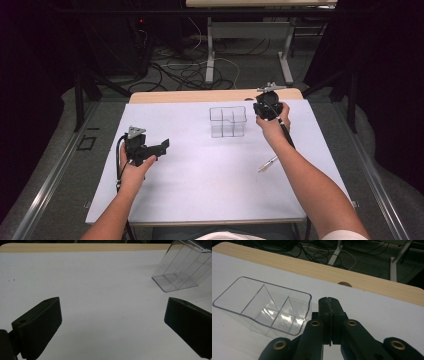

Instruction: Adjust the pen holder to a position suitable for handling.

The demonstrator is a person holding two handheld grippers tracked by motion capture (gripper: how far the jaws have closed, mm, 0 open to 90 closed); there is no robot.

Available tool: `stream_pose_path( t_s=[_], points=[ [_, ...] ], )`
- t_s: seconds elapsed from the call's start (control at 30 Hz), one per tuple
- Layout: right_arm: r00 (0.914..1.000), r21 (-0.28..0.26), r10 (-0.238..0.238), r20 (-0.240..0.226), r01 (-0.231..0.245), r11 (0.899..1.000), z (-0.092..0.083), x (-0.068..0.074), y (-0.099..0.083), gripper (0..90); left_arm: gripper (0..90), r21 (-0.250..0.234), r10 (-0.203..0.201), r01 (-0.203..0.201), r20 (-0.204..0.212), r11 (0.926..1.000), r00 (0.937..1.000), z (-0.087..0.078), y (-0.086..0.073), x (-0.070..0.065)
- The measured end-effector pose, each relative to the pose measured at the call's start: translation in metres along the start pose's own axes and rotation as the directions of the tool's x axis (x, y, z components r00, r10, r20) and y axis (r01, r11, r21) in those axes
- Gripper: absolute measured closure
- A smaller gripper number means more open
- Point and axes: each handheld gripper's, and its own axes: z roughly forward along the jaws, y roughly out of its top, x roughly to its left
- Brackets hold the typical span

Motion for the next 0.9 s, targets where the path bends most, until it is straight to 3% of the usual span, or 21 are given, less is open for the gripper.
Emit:
stream_pose_path(
  t_s=[0.23, 0.33, 0.6, 0.9],
  points=[
    [0.9996, 0.022, 0.027, -0.002, -0.027, 0.999, 0.015, 0.001, 0.002, 89.9, 1.2, 0.002, -0.004, 0.004, 0.002, 1.0000, 1.0000, 0.000, 0.000, 0.001],
    [0.9996, 0.030, 0.020, -0.019, -0.019, 0.999, 0.025, 0.001, 0.000, 90.0, 1.2, -0.003, -0.010, 0.010, 0.001, 1.0000, 1.0000, 0.000, 0.000, 0.002],
    [0.9999, 0.067, 0.010, -0.001, -0.010, 0.998, 0.045, 0.003, -0.007, 89.9, 1.3, 0.003, -0.012, 0.012, 0.003, 0.9999, 0.9999, 0.000, 0.000, 0.002],
    [0.9970, 0.105, 0.075, -0.017, -0.073, 0.992, 0.056, 0.006, -0.014, 89.9, 1.3, 0.002, -0.021, 0.021, 0.003, 0.9998, 0.9998, 0.000, 0.000, 0.003]
  ],
)
